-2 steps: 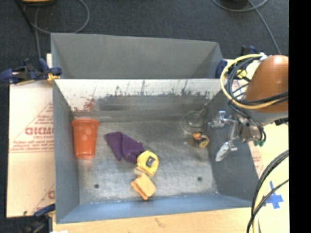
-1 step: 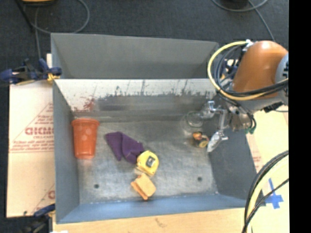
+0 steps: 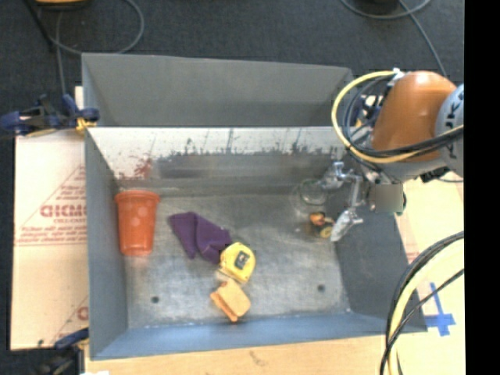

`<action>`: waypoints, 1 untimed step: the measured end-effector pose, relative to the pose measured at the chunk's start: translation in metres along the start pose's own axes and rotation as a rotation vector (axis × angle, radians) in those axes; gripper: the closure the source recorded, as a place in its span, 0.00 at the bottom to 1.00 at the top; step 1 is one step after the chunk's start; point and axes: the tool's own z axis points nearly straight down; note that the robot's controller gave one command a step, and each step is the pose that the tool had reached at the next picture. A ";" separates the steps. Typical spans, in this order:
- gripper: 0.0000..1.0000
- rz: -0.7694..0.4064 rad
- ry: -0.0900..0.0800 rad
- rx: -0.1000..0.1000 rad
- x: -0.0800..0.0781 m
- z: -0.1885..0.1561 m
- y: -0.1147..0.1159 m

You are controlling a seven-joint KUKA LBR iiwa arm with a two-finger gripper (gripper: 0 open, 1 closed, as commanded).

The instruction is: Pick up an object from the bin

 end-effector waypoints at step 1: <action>0.00 -0.173 -0.023 0.003 -0.008 0.046 -0.012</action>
Offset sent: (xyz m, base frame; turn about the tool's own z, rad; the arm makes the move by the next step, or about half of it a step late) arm 0.0199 -0.0194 0.0255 -0.0472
